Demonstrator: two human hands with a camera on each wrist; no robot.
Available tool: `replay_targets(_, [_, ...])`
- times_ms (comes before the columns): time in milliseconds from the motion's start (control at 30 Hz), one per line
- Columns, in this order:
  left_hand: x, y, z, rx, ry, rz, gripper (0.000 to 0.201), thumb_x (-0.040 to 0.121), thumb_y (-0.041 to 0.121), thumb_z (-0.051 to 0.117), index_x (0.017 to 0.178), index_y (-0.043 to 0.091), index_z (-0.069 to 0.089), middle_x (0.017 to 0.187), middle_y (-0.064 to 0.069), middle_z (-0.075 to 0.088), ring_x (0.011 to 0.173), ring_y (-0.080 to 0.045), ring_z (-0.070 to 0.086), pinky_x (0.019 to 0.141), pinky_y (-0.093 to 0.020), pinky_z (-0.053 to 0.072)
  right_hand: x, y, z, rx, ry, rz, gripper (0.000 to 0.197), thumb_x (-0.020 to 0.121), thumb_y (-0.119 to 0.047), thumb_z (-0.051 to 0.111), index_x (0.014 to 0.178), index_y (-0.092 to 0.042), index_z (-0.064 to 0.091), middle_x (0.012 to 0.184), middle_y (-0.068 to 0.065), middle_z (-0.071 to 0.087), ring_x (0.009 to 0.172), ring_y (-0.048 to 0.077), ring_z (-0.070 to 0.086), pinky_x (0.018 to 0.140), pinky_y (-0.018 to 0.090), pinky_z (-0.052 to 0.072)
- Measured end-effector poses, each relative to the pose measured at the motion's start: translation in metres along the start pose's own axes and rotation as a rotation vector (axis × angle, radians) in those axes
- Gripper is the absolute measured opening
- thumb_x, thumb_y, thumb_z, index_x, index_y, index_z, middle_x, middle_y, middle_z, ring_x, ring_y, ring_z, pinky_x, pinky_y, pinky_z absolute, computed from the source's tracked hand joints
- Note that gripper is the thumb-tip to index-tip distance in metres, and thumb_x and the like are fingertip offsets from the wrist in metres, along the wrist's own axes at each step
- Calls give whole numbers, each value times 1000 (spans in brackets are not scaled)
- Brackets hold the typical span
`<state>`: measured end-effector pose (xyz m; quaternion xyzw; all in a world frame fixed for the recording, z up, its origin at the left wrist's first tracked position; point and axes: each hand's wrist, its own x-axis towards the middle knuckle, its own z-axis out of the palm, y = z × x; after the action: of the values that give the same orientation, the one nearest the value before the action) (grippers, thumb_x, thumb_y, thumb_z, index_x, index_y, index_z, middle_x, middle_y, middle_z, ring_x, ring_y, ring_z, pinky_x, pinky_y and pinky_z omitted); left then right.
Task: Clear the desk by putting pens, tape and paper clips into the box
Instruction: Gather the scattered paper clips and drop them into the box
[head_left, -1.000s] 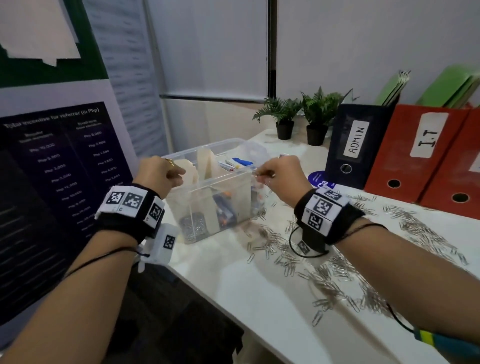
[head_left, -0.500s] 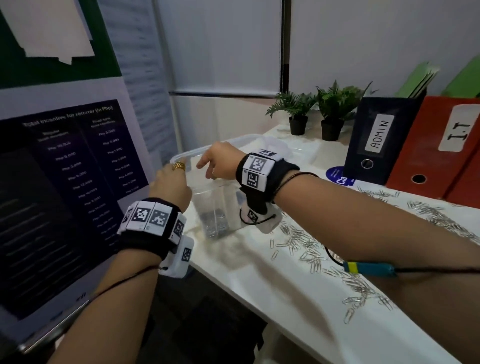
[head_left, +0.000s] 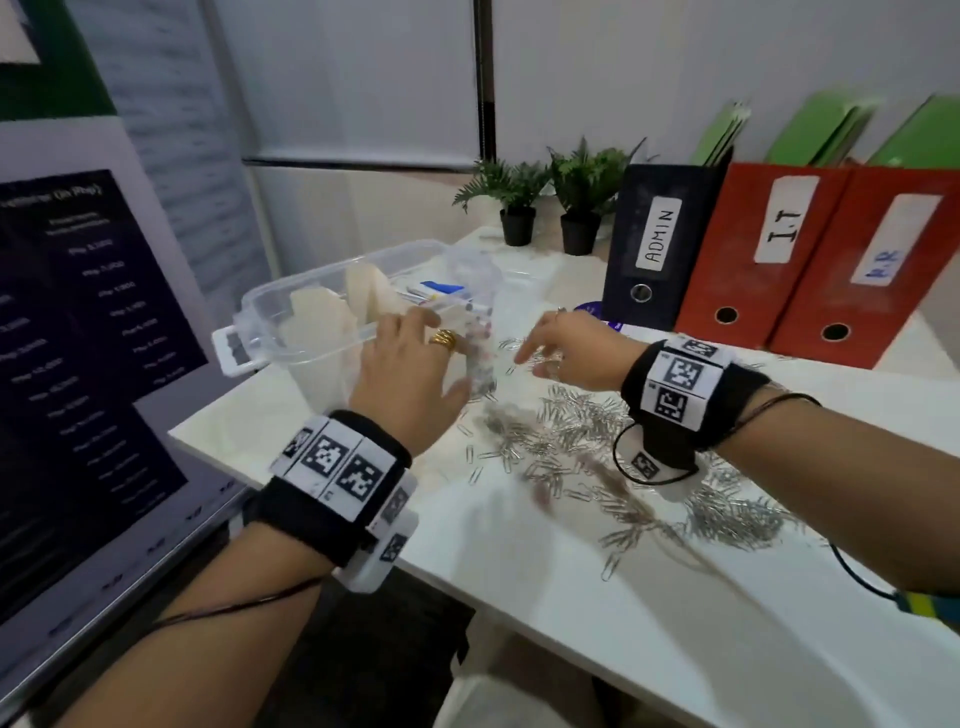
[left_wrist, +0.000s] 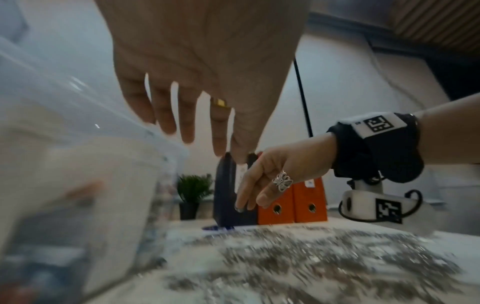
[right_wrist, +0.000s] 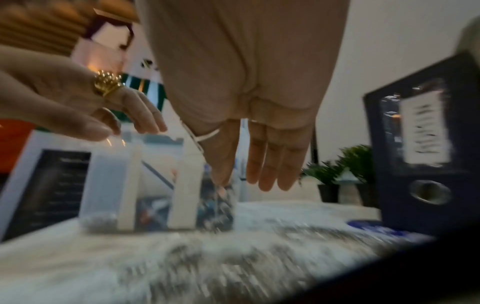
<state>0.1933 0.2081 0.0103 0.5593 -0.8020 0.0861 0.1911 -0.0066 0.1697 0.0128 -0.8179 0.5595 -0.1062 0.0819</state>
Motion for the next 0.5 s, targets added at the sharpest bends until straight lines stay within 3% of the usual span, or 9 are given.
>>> replay_targets(100, [13,27,32,-31,-362,134,43,88,44,56,127,26,53,136,-4,40,124,-24,39,105,-39,35,-21,34,20,-80,-168,170,29,91,-19,58,119,-20,63,128,4,57,114,20,55,92,26,40])
replay_targets(200, [27,45,67,7,-641,121,62,82,58,56,130,21,50,132,-9,47,119,-27,49,102,-43,41,-28,50,34,-89,-245,274,37,93,-18,56,130,-19,55,137,4,52,124,22,49,100,29,39])
replay_targets(267, [33,53,83,106,-676,94,85,70,78,48,132,20,45,129,-9,50,114,-29,53,95,-47,45,-28,55,40,-73,-254,298,44,90,-21,60,133,-18,51,137,6,51,123,23,50,98,30,41])
replay_targets(333, [35,56,93,135,-675,62,101,58,88,42,134,22,40,127,-7,49,112,-30,55,90,-48,48,-28,55,44,-62,-256,282,43,89,-15,60,131,-17,53,132,6,54,117,23,53,89,29,45])
replay_targets(433, [33,60,99,176,-652,52,97,57,83,52,133,25,39,125,-6,46,111,-30,55,89,-47,48,-25,52,45,-116,-258,238,39,89,-15,60,128,-17,55,127,8,55,115,24,53,86,28,43])
replay_targets(500, [35,64,102,107,-659,21,82,65,69,65,130,23,44,125,-7,44,109,-30,55,92,-45,48,-22,52,47,-107,-243,218,38,86,-21,65,123,-16,58,124,9,55,112,25,54,88,30,44])
